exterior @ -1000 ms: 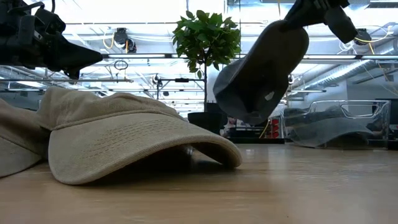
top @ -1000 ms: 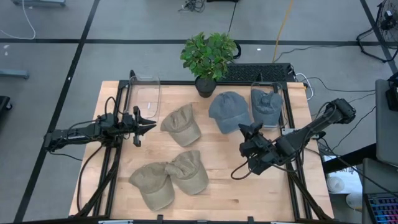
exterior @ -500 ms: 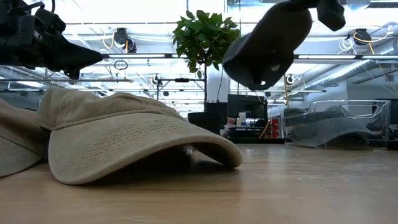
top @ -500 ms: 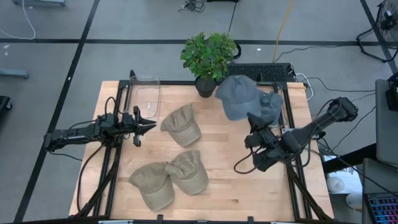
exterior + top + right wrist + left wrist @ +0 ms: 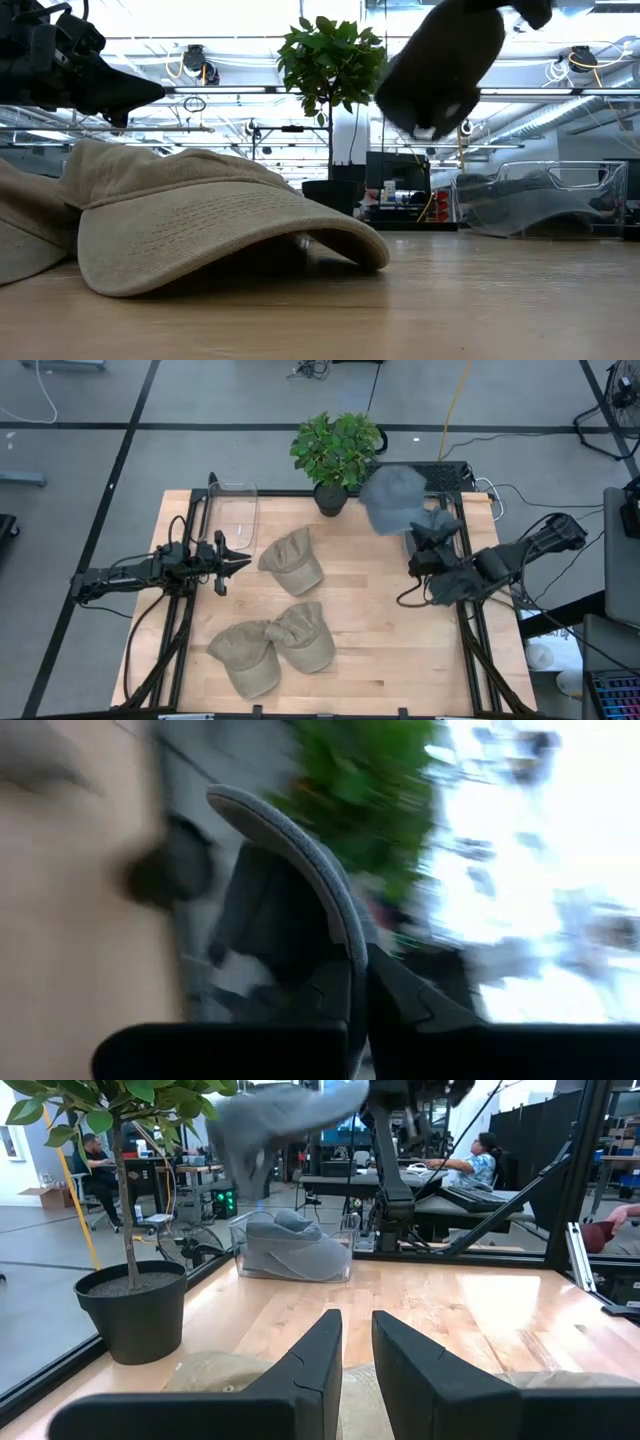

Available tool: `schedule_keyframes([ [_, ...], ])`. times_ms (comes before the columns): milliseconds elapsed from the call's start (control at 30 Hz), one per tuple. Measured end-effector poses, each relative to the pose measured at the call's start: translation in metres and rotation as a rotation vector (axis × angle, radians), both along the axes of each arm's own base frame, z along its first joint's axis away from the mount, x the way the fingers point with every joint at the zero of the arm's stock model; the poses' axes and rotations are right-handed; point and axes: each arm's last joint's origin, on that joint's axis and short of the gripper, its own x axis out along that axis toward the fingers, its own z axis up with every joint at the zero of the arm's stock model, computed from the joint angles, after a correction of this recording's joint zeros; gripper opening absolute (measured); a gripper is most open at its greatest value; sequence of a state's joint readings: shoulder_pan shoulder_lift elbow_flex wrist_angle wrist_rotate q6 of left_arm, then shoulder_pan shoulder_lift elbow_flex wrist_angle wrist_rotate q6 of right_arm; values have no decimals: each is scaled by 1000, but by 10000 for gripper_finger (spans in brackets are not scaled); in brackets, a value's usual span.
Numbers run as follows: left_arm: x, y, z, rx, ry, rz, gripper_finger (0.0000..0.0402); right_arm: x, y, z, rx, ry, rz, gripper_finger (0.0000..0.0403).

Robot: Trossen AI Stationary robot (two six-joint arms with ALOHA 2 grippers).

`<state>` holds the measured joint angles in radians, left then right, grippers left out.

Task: Pick & Place hat
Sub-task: Put the blue cap into the right transparent bin

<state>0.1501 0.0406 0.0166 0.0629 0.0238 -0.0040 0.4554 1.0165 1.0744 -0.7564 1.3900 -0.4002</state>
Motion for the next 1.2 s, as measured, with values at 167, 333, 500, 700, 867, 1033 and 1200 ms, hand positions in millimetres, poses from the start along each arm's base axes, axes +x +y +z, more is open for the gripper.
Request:
schedule_keyframes([
  [167, 0, 0, 0, 0, 0, 0, 67, 1, -9, 6, 334, -21, 258, 0],
  [333, 0, 0, 0, 0, 0, 0, 67, -8, -21, 10, 588, -23, 421, 0],
  [500, 0, 0, 0, 0, 0, 0, 67, -25, -38, 19, 759, 16, 351, 0],
  [700, 0, 0, 0, 0, 0, 0, 67, -41, -57, 46, 699, 106, 80, 0],
  [867, 0, 0, 0, 0, 0, 0, 67, -48, -66, 66, 608, 158, -62, 0],
  [1033, 0, 0, 0, 0, 0, 0, 67, -56, -72, 66, 537, 258, -191, 0],
  [1200, 0, 0, 0, 0, 0, 0, 67, -56, -76, 60, 525, 301, -224, 0],
])
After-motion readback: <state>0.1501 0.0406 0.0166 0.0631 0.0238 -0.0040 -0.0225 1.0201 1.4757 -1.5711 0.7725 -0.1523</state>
